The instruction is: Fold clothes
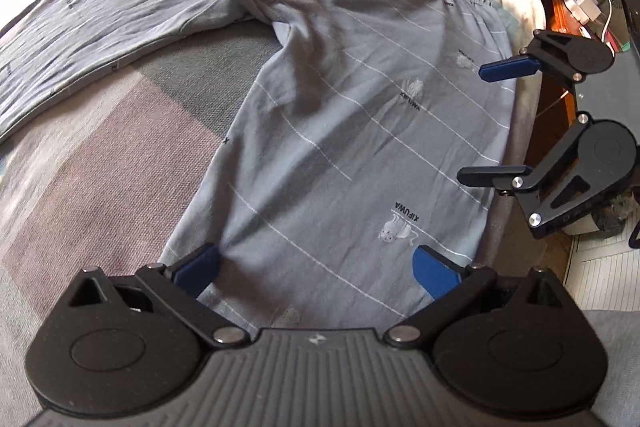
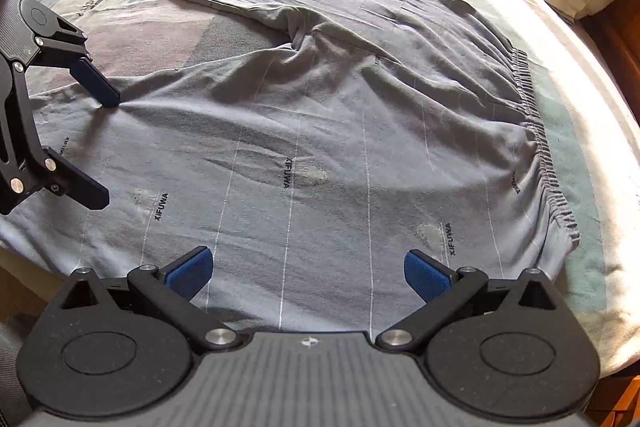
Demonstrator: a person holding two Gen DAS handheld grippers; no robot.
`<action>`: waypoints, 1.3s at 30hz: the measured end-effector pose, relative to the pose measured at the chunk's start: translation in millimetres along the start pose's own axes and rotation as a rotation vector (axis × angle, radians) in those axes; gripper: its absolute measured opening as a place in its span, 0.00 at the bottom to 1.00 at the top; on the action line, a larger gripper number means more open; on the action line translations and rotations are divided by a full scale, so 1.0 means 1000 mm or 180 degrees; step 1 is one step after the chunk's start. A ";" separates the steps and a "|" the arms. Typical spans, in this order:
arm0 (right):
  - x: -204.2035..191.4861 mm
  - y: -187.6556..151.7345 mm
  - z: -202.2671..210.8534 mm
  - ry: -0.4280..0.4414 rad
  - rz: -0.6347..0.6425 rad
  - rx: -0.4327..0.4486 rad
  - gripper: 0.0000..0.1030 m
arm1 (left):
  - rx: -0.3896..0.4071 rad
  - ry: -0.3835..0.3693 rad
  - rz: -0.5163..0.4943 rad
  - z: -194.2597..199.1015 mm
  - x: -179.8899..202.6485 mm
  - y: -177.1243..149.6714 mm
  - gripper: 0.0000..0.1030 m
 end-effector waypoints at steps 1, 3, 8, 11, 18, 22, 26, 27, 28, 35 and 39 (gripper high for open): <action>0.000 0.003 -0.003 0.0006 0.0035 -0.0004 1.00 | 0.0043 0.0005 0.0119 0.006 -0.006 0.001 0.99; 0.001 0.009 -0.010 0.0027 0.0081 -0.0021 1.00 | 0.0146 0.0043 0.0282 0.017 -0.019 0.006 0.99; 0.004 0.014 -0.027 0.0152 -0.0078 -0.0087 1.00 | 0.0442 0.0402 0.0262 0.028 -0.060 0.037 0.99; 0.005 0.014 -0.029 0.0171 -0.0131 -0.0113 1.00 | 0.0540 0.0623 0.0364 0.017 -0.093 0.063 0.99; 0.004 0.014 -0.029 0.0172 -0.0132 -0.0143 1.00 | 0.0404 0.0795 0.0870 -0.030 -0.140 0.091 0.99; 0.004 0.014 -0.028 0.0160 -0.0146 -0.0140 1.00 | 0.0263 0.0729 0.0587 -0.034 -0.124 0.071 0.99; 0.004 0.017 -0.029 0.0142 -0.0177 -0.0228 1.00 | 0.0379 0.0609 0.0413 -0.011 -0.124 0.072 0.99; 0.005 0.019 -0.028 0.0140 -0.0211 -0.0274 1.00 | 0.0376 0.0638 0.0431 -0.007 -0.132 0.076 0.99; 0.005 0.022 -0.027 0.0141 -0.0255 -0.0316 1.00 | 0.0372 0.0666 0.0448 -0.003 -0.139 0.081 0.99; 0.011 0.063 -0.010 0.0081 -0.0314 -0.0120 1.00 | 0.0538 0.0802 0.1076 0.006 -0.231 0.112 0.99; 0.017 0.101 -0.016 0.0058 -0.0232 0.0049 1.00 | 0.0595 0.0898 0.1418 -0.001 -0.279 0.121 0.99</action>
Point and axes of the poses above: each gripper's, at about its wrist camera, not at the fingertips, and z roughly against the way its jaws point, x to its right, y to its top, the point moved 5 cm from there along -z, roughly the way its jaws point, and after that the axes turned 11 degrees about y, right-handed, at the moved point
